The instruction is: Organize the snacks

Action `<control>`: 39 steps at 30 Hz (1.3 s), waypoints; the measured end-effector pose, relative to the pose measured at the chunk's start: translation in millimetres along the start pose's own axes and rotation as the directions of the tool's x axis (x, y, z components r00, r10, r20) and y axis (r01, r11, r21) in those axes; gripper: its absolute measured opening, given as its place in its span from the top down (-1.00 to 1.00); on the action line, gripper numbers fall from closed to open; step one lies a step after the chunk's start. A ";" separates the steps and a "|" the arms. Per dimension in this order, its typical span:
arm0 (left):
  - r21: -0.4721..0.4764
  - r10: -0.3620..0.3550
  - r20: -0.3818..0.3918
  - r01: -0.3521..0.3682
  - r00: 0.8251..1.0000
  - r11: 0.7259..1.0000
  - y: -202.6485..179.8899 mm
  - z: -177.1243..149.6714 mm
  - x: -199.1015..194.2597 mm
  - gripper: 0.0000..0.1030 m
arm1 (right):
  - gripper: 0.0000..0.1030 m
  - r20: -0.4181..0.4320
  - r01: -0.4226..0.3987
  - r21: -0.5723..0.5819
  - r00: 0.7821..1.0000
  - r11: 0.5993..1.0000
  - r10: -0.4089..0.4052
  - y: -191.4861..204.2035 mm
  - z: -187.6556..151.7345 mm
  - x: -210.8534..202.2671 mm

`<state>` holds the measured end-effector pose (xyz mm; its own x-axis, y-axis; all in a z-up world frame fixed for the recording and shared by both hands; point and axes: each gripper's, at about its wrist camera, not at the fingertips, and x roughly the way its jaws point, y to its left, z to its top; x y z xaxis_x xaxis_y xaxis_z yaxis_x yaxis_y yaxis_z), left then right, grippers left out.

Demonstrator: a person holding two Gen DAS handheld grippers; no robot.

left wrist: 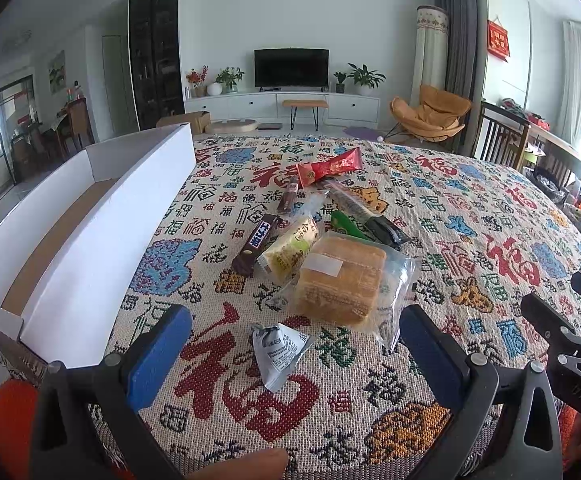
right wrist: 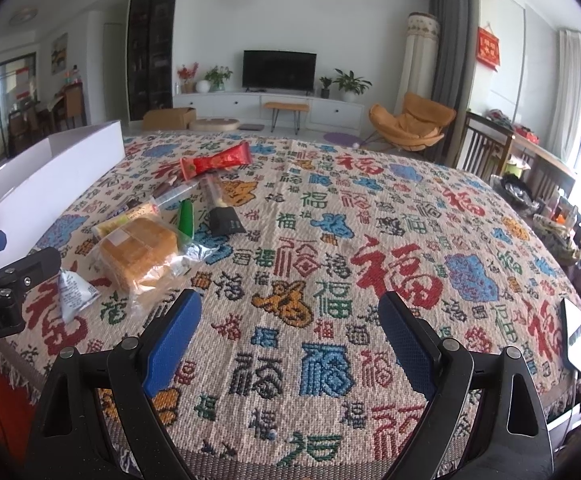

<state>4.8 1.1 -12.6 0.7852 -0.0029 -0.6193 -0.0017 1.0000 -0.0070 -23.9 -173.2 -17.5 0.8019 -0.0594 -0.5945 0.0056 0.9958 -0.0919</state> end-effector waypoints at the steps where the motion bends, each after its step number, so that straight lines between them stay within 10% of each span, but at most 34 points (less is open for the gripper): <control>1: 0.000 0.000 0.000 0.000 1.000 1.000 0.0 0.0 0.0 -1.00 | -0.79 -0.001 -0.001 0.000 1.000 1.000 0.001 0.0 0.0 0.1; 39: -0.004 -0.003 -0.007 0.003 1.000 1.000 -0.9 -6.4 0.0 -1.00 | -0.79 -0.029 -0.018 0.000 0.999 1.000 0.018 2.4 -4.5 5.7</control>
<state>0.9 0.2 -17.6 0.7805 -0.0065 -0.6251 -0.0016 0.9999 -0.0124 -22.0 -171.5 -24.7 0.7842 -0.0432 -0.6190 -0.0091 0.9967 -0.0812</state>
